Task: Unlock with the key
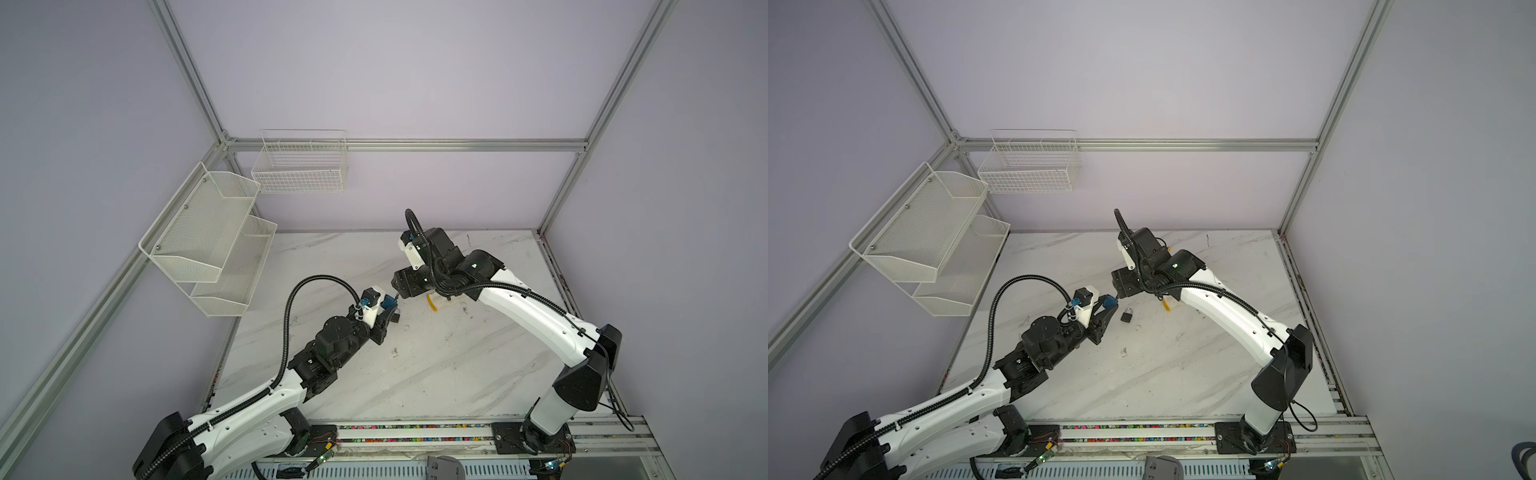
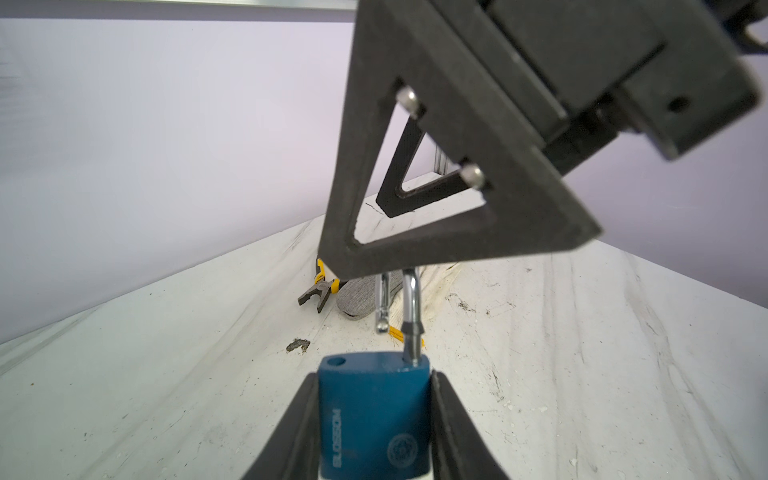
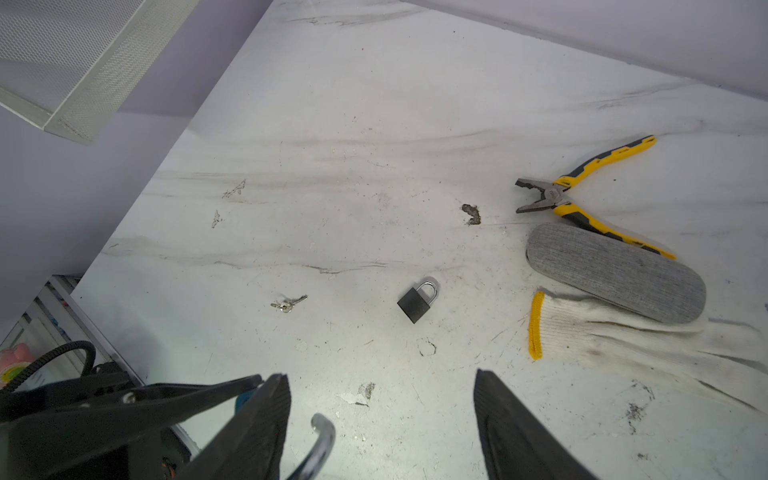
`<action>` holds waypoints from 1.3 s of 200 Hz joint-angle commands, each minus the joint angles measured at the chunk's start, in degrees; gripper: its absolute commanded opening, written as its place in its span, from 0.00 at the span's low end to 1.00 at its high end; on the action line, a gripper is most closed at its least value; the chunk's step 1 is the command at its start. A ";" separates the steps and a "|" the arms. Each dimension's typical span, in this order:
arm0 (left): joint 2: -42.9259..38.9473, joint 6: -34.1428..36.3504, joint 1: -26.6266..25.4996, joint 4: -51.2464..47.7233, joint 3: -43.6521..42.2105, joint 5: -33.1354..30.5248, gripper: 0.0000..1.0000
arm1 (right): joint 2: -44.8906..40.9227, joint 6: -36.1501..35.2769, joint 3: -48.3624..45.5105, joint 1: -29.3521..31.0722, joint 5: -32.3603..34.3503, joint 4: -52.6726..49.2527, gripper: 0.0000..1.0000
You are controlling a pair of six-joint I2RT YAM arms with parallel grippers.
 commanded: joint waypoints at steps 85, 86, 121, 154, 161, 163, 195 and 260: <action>-2.10 0.90 0.05 8.53 -3.00 -1.02 0.00 | -2.26 -3.74 0.21 -2.22 -1.45 -5.15 0.72; -2.10 0.90 -0.01 8.51 -2.97 -1.01 0.00 | -2.31 -3.73 0.24 -2.22 -1.39 -5.17 0.72; -2.00 1.89 0.07 8.96 -2.88 0.81 0.00 | -3.33 -3.41 3.10 -2.32 0.90 -5.44 0.72; -2.03 2.38 0.05 9.25 -2.76 2.60 0.00 | -1.84 -3.09 5.18 -2.42 0.39 -5.19 0.73; -2.02 2.46 0.06 9.19 -2.68 2.61 0.00 | -1.28 -3.01 5.38 -2.40 0.41 -5.28 0.73; -2.01 2.41 0.05 9.19 -2.63 2.61 0.00 | -1.19 -2.90 5.44 -2.40 0.42 -5.28 0.73; -2.18 2.42 0.03 9.50 -2.50 2.06 0.00 | -0.54 -3.77 4.30 -2.34 -3.35 -4.49 0.73; -1.75 3.10 0.04 11.64 -2.85 2.10 0.00 | -2.08 -4.48 1.41 -2.40 -3.85 -5.52 0.75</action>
